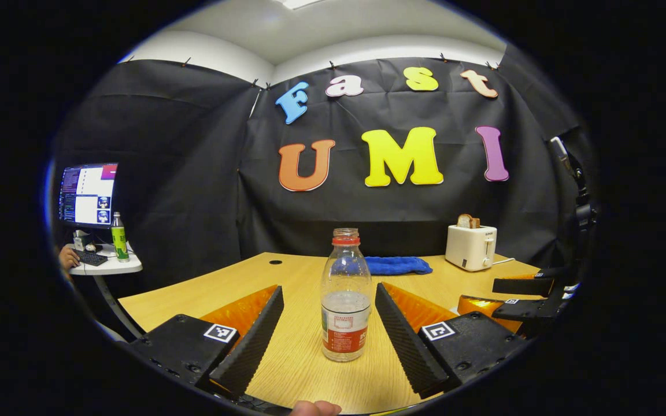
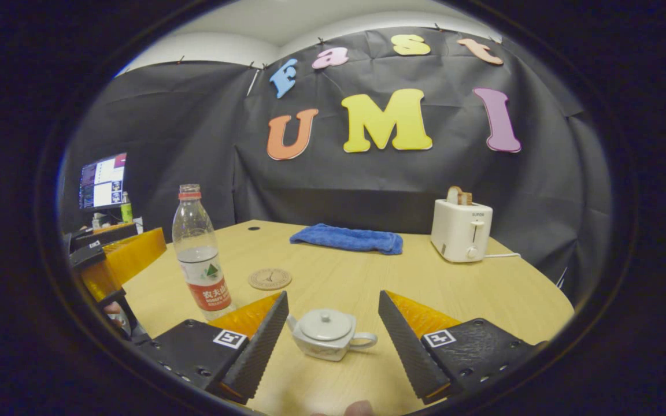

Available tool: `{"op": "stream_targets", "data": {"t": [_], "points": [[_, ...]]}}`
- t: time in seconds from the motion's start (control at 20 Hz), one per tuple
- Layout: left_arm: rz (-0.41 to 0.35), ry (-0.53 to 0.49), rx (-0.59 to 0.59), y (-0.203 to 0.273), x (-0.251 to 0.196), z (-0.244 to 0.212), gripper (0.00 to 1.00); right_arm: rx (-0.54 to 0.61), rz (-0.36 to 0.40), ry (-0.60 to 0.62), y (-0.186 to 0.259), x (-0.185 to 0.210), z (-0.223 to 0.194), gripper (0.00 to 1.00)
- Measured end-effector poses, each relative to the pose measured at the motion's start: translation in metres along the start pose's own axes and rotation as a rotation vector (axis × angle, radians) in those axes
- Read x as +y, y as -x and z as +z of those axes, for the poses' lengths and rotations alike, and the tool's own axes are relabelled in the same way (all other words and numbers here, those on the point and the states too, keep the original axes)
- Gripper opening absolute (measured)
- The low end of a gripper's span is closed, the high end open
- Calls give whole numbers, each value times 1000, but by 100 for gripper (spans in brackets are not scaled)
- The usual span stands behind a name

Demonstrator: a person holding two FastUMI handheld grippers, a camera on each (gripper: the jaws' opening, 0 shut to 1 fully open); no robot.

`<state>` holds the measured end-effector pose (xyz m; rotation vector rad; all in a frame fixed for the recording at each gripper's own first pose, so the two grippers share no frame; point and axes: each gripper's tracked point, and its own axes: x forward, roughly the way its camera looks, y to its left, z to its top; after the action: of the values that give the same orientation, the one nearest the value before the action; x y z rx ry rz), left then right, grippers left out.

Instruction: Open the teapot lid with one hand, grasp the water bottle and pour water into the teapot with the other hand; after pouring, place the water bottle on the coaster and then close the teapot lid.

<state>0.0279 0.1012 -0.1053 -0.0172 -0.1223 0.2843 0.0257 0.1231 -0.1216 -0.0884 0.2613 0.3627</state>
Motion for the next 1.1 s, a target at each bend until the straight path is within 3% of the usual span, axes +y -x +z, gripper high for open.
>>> {"op": "stream_targets", "data": {"t": [0.25,0.3,0.35,0.4,0.45,0.5,0.65,0.75,0.8,1.1], "points": [[-19,19,43,-8,-5,-15,100,54,-21,14,-21,-5,-12,94],[-24,33,55,-8,-5,-19,95,56,-12,7,-23,-3,-14,94],[-30,44,66,-10,-6,-23,100,50,-8,10,-24,0,-12,77],[-34,47,75,-10,-7,-26,100,48,-18,23,-24,2,-11,72],[-34,43,81,-10,-6,-28,100,45,-26,35,-27,2,-10,59],[-32,39,84,-10,-4,-28,100,47,-29,41,-31,3,-9,52],[-31,42,88,-13,-2,-31,100,53,-25,52,-35,8,-13,9],[-34,43,100,-15,0,-37,100,55,-27,73,-28,9,-14,8],[-40,49,113,-18,0,-40,100,57,-27,82,-34,8,-13,0],[-89,74,181,-28,-11,-57,100,18,16,80,-31,10,6,0]]}}
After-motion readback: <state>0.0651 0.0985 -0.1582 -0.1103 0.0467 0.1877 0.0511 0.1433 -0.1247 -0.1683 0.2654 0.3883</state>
